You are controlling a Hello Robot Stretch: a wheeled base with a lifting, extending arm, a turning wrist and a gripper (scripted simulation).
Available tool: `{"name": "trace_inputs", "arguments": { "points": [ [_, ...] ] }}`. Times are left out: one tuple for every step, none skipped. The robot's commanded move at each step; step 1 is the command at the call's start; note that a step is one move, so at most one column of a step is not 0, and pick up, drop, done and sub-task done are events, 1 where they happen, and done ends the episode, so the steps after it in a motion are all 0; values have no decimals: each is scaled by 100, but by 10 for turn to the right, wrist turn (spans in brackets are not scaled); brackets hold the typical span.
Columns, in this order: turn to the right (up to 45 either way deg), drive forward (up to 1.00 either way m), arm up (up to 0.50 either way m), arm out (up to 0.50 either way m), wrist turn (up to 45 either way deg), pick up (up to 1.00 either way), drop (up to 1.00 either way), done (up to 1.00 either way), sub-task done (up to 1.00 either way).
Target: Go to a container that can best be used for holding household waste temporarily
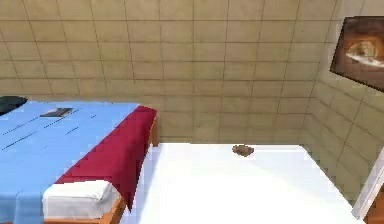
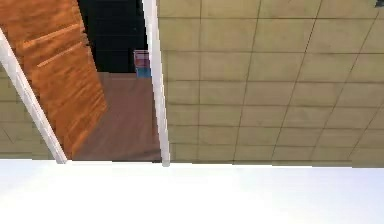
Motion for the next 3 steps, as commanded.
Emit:
{"name": "trace_inputs", "arguments": {
  "points": [
    [300, 0, 0, 0, 0, 0, 0, 0, 0],
    [0, 85, 0, 0, 0, 0, 0, 0, 0],
    [450, 0, 0, 0, 0, 0, 0, 0, 0]
  ]
}}
